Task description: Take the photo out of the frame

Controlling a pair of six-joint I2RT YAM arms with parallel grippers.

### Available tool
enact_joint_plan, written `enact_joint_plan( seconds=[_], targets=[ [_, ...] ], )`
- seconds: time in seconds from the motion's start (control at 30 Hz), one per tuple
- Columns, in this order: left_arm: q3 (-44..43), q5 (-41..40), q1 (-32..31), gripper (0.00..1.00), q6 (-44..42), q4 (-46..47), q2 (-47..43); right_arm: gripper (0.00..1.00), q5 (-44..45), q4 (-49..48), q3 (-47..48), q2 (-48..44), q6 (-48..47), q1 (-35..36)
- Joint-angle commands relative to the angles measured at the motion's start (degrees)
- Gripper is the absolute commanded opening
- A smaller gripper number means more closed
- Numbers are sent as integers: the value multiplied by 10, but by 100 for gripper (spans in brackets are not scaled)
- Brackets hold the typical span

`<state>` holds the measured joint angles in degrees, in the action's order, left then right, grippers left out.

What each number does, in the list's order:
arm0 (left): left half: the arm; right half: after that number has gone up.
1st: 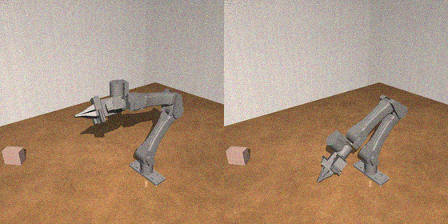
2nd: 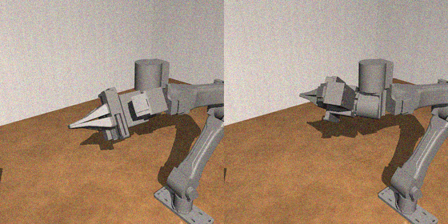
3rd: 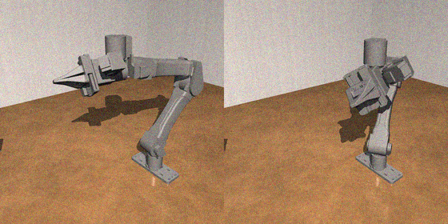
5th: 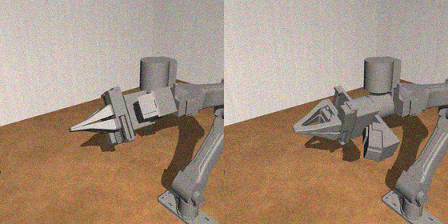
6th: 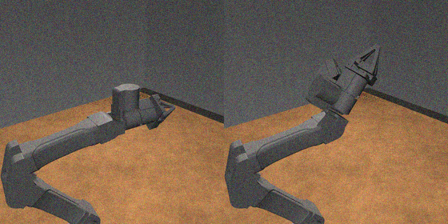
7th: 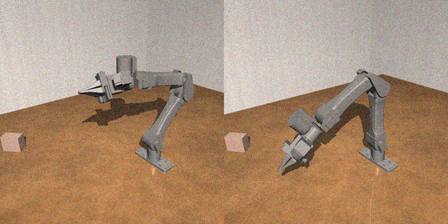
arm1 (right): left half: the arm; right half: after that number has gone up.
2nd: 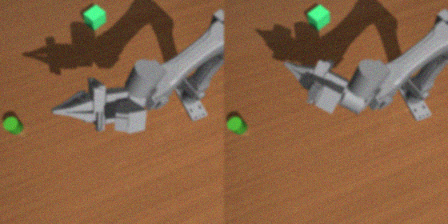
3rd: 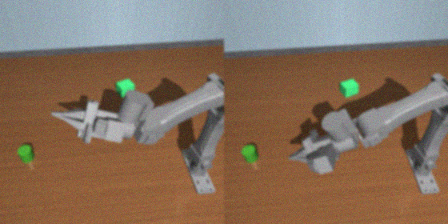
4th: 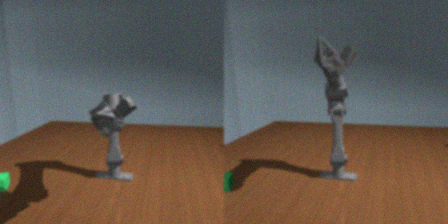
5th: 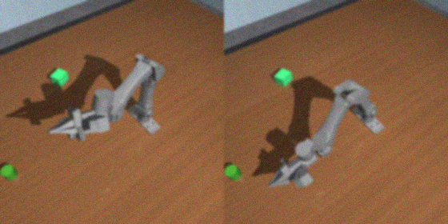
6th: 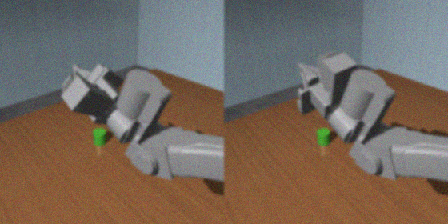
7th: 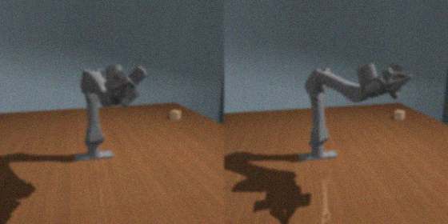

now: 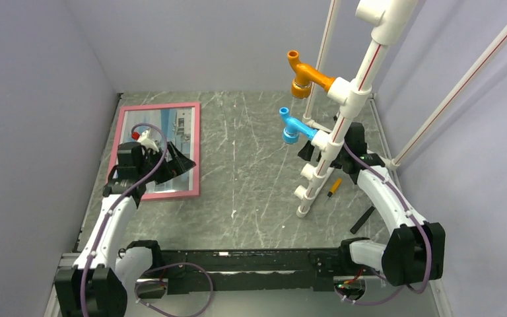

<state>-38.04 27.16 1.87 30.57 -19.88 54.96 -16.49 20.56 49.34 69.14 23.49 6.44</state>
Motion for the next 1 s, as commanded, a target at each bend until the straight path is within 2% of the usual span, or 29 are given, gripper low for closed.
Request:
enact_joint_plan(
  seconds=[0.0, 0.13, 0.3, 0.47, 0.6, 0.7, 0.83, 0.97],
  targets=[
    [3, 21, 2, 99, -31, 32, -63, 100, 119, 28, 27, -51, 4, 23],
    [2, 12, 2, 99, -36, 40, -123, 100, 220, 65, 35, -101, 24, 24],
    [-14, -17, 2, 99, -36, 25, -140, 100, 226, 69, 44, -142, 8, 24],
    [-75, -32, 2, 99, -53, -48, -44, 100, 181, 64, 54, -139, 1, 24],
    [-109, -29, -3, 99, -52, -60, 44, 100, 132, 39, 52, -122, 1, 24],
    [-142, -71, -15, 98, -58, -68, 106, 100, 97, 31, 59, -99, 2, 23],
    [-194, -154, -72, 95, -75, -95, 192, 100, 64, 16, 60, -75, 5, 24],
    [-252, -197, -112, 91, -78, -125, 293, 100, 44, 13, 63, -54, 2, 24]
  ],
)
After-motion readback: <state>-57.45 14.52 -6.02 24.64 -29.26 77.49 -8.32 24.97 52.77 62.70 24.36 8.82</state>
